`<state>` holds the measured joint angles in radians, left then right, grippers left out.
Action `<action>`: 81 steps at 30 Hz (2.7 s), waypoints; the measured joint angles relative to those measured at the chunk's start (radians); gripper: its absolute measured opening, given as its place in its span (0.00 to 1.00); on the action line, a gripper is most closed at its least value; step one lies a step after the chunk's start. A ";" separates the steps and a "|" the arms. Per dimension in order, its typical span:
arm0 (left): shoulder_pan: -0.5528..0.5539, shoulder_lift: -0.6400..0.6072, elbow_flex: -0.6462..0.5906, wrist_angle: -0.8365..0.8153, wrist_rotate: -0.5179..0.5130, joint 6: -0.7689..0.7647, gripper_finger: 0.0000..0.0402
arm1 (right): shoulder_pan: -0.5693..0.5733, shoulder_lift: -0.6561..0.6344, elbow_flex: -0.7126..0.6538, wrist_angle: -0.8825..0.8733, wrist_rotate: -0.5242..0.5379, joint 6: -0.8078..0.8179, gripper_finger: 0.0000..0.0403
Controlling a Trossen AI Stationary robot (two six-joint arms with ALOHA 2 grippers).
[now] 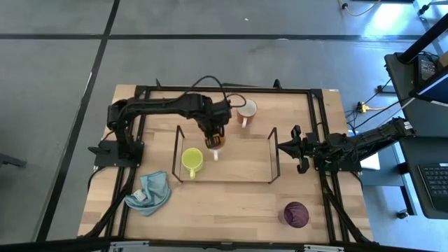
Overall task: Stack small to large cups/mugs on shelf
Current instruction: Put the yellow cup on the shelf
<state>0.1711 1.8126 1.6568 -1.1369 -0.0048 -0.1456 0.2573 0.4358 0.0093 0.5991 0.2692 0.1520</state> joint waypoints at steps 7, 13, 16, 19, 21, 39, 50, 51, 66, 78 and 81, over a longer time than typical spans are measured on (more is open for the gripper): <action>-0.074 0.000 -0.056 0.035 0.010 -0.061 0.02 | 0.000 0.000 0.000 0.000 0.000 0.000 0.05; -0.106 -0.001 -0.065 0.047 0.011 -0.116 0.02 | 0.000 0.000 0.000 0.000 0.000 0.000 0.05; -0.115 -0.001 -0.067 0.049 0.009 -0.138 0.02 | 0.000 0.000 0.000 0.000 0.000 0.000 0.05; -0.128 -0.001 -0.067 0.057 -0.003 -0.151 0.02 | 0.000 0.000 0.000 0.000 0.000 0.000 0.05; -0.135 -0.001 -0.067 0.057 -0.007 -0.160 0.02 | 0.000 0.000 0.000 0.000 0.000 0.000 0.05; -0.158 -0.002 -0.080 0.057 -0.066 -0.106 0.02 | 0.000 0.000 0.000 0.000 0.000 0.000 0.05; -0.167 -0.008 -0.123 0.073 -0.053 -0.114 0.04 | 0.000 0.000 0.000 0.000 0.000 0.000 0.05; -0.167 -0.005 -0.116 0.072 -0.054 -0.114 0.05 | 0.000 0.000 0.000 0.000 0.000 0.000 0.05; -0.167 0.001 -0.089 0.029 -0.020 -0.115 0.09 | 0.000 0.000 0.000 0.000 0.000 0.000 0.05; -0.167 -0.009 -0.087 0.026 -0.017 -0.134 0.10 | 0.000 0.000 0.000 0.000 0.000 0.000 0.05; -0.164 -0.013 -0.087 0.020 0.009 -0.140 0.10 | 0.000 0.000 0.000 0.000 0.000 0.000 0.05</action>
<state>0.0074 1.7997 1.5700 -1.1164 0.0039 -0.2859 0.2574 0.4360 0.0093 0.5987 0.2692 0.1522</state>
